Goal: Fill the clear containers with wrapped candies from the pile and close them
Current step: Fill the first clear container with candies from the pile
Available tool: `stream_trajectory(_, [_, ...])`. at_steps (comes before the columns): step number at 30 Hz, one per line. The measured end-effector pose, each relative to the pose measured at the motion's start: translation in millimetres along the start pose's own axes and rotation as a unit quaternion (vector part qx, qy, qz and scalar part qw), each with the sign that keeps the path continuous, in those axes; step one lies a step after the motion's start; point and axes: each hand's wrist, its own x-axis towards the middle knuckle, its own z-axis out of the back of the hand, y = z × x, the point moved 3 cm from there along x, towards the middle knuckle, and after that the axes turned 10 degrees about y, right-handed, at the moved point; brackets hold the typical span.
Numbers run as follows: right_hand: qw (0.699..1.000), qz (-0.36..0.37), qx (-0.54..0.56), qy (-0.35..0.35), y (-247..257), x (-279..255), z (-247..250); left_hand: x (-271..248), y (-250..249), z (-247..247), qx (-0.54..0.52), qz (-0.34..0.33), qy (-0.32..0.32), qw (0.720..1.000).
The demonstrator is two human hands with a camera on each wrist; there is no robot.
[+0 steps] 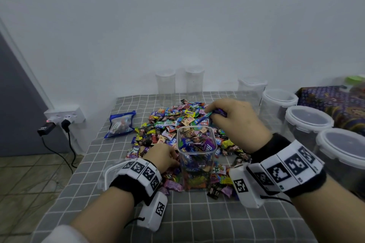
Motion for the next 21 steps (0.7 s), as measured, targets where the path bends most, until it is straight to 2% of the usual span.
stream_trajectory(4, [0.999,0.036,-0.002,0.04,7,-1,-17,4,0,-3,0.015,-0.012,0.01,1.0])
stream_trajectory(8, [0.996,0.058,0.018,0.07,9,-2,-25,3,2,-1,-0.021,-0.021,-0.006,1.0])
stream_trajectory(11, [0.994,0.032,0.072,0.077,4,-3,-25,-2,3,1,-0.053,-0.013,-0.026,0.998])
stream_trajectory(16, [0.991,0.005,0.134,0.028,-16,-9,-26,-5,12,11,-0.128,0.005,-0.073,0.989])
stream_trajectory(18, [0.983,-0.013,0.174,0.052,-26,-15,-32,-8,14,18,-0.162,-0.001,-0.093,0.982])
stream_trajectory(21, [0.964,-0.048,0.229,0.127,-38,-24,-46,-18,14,34,-0.217,-0.017,-0.147,0.965])
